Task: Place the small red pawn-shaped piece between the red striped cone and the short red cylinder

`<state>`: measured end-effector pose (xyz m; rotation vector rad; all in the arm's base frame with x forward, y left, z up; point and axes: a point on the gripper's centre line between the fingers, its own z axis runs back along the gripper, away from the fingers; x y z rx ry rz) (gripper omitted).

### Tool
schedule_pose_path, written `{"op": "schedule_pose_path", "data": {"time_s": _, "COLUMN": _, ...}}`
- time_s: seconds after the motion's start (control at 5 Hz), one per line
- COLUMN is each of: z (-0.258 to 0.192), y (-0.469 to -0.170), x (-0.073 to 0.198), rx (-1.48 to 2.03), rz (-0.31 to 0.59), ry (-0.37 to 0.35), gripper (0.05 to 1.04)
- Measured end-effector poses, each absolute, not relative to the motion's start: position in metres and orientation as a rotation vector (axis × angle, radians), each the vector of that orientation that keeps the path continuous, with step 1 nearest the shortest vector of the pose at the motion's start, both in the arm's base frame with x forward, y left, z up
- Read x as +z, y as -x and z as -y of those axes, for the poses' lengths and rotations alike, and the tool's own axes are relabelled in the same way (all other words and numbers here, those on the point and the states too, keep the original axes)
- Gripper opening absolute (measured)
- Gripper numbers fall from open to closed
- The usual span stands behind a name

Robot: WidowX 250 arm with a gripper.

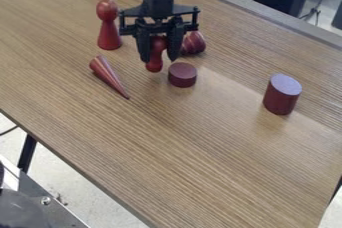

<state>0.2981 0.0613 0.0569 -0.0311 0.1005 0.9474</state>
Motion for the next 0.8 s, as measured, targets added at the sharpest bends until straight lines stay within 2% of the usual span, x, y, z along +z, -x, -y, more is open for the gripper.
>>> {"op": "schedule_pose_path", "data": {"time_s": 0.4, "z": -0.0705, "y": -0.2957, "x": 0.0466, "rx": 1.027, "rz": -0.085, "ry": 0.132, "gripper": 0.531}}
{"op": "schedule_pose_path", "data": {"time_s": 0.6, "z": -0.0690, "y": -0.2941, "x": 0.0458, "rx": 1.031, "rz": -0.078, "ry": 0.145, "gripper": 0.584}}
{"op": "schedule_pose_path", "data": {"time_s": 0.8, "z": -0.0717, "y": -0.2902, "x": 0.0446, "rx": 1.025, "rz": -0.091, "ry": 0.115, "gripper": 0.910}}
